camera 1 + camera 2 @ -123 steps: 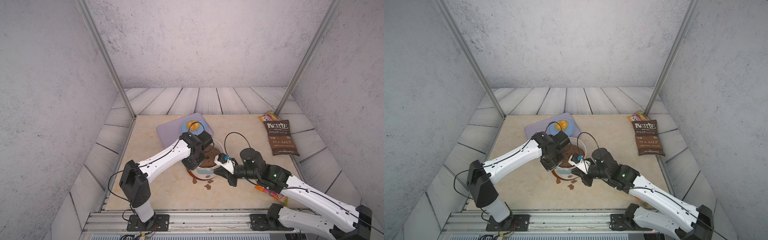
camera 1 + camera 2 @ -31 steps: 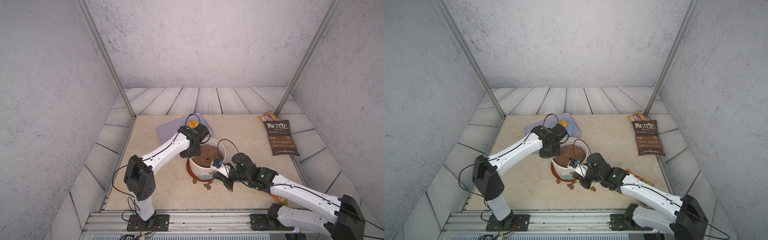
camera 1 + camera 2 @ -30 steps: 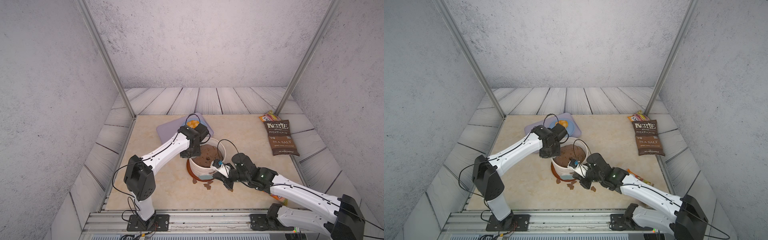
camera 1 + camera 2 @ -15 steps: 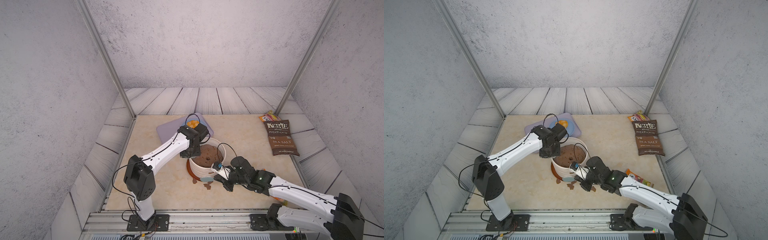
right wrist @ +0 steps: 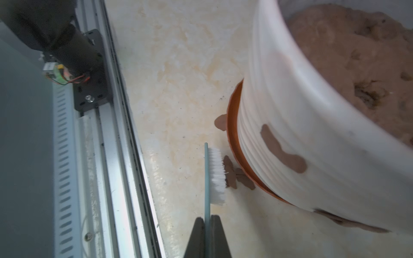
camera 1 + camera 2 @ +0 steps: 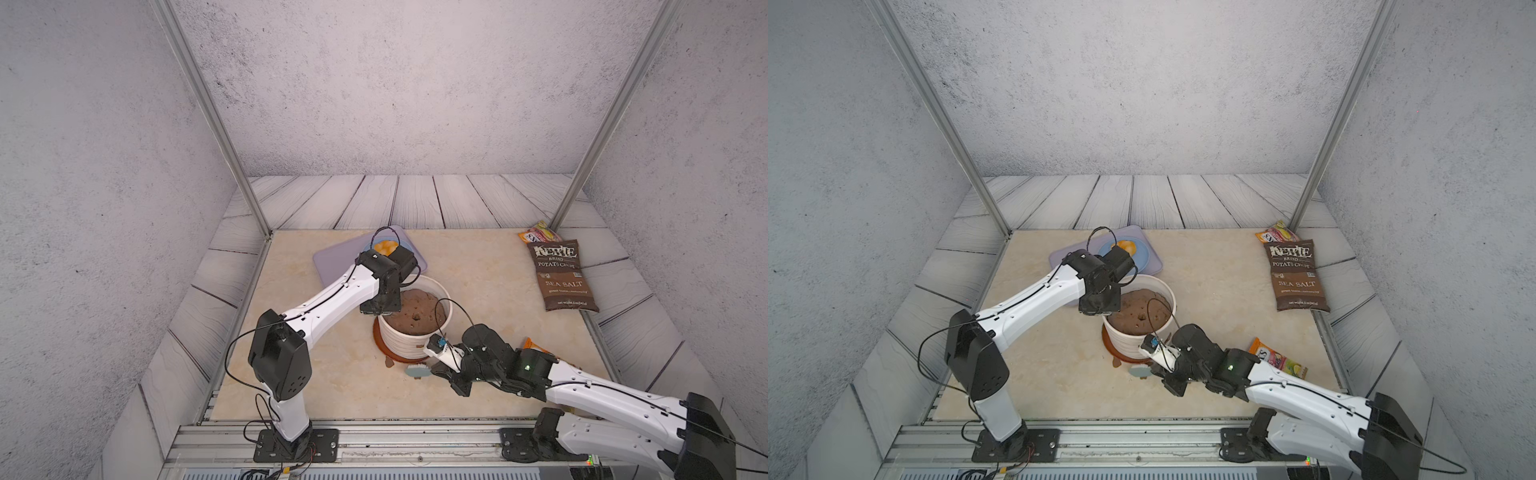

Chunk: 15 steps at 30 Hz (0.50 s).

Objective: Scrub the dried mud off the ceramic pot
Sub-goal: Rotate the pot on the tray.

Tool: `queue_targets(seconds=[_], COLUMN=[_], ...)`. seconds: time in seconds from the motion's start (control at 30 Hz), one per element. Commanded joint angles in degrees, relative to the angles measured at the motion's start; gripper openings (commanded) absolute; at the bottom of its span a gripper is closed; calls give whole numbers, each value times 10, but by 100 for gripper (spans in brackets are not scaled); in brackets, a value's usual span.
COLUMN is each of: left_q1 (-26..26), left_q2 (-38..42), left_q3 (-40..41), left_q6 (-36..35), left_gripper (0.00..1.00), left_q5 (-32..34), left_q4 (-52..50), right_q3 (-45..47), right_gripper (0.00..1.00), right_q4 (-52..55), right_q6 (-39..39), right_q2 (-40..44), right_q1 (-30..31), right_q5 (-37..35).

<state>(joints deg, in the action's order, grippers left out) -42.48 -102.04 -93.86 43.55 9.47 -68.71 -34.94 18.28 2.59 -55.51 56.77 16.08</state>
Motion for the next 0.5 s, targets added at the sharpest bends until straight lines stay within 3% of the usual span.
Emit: queue_targets(seconds=[0.0,0.1,0.23,0.47], left_q1=[-9,-9,-9,-9], left_q2=[-11,-14,-16,-15], left_q3=[-14,-14,-20,-26], left_q6=[-86,-118,-167,-214], left_gripper=[0,0,0,0], left_q5=[18,23,38,46], left_q4=[-36,-30,-32,-29], right_q3=[-8,-11,-46,-124], right_gripper=[0,0,0,0], right_q4=[28,14,44,56], right_q6=[-16,-19,-1,53], right_q2=[42,61,56,-5], right_q1=[10,11,10,8], right_q5=[62,85,33,24])
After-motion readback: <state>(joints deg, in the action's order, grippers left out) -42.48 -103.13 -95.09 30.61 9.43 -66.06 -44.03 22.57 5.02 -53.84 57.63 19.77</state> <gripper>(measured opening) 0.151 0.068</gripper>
